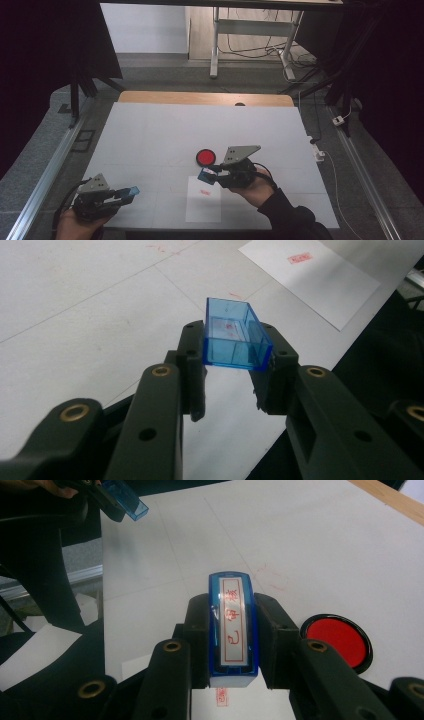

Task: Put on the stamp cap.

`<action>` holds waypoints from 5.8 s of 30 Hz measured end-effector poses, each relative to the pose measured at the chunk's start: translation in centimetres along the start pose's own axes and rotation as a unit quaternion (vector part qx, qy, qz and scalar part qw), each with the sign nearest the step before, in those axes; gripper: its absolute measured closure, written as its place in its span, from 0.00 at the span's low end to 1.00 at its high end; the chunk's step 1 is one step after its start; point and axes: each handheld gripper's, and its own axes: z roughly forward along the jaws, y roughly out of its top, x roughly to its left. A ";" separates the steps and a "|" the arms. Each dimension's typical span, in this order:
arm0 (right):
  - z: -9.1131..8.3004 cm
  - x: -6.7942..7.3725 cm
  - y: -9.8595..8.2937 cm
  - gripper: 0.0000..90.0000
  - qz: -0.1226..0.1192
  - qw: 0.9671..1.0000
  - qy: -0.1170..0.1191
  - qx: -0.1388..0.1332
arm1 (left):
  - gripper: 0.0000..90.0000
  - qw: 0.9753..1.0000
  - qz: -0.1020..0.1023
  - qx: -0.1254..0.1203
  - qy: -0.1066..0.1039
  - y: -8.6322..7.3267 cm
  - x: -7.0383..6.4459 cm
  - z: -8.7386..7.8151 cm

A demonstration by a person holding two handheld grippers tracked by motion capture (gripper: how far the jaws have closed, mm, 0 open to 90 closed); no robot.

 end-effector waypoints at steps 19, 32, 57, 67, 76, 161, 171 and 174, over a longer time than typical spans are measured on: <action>-1.0 -0.2 0.6 0.78 -0.001 1.000 0.004 -0.018 | 0.76 0.999 0.032 -0.010 -0.033 2.0 -0.6 1.3; -1.4 -0.2 1.0 0.78 -0.006 1.000 0.014 -0.020 | 0.76 0.995 0.072 -0.014 -0.071 4.6 -1.5 3.3; -2.2 -0.5 1.6 0.78 -0.016 0.999 0.023 -0.034 | 0.76 0.975 0.146 -0.027 -0.164 9.4 -3.2 7.9; -2.2 -0.6 1.6 0.78 -0.020 0.999 0.032 -0.038 | 0.76 0.966 0.167 -0.029 -0.196 10.4 -3.5 9.5; -2.0 -0.2 1.7 0.78 -0.035 0.996 0.058 -0.049 | 0.76 0.957 0.179 -0.029 -0.227 11.0 -3.9 10.8; -2.2 0.2 1.8 0.78 -0.049 0.993 0.083 -0.071 | 0.34 0.971 0.168 -0.035 -0.166 10.8 -3.5 10.2; -2.3 0.4 1.8 0.78 -0.051 0.994 0.068 -0.063 | 0.25 0.980 0.145 -0.026 -0.135 9.7 -3.1 8.8; -2.3 0.4 1.7 0.78 -0.051 0.995 0.062 -0.060 | 0.22 0.982 0.135 -0.023 -0.127 9.3 -3.0 8.3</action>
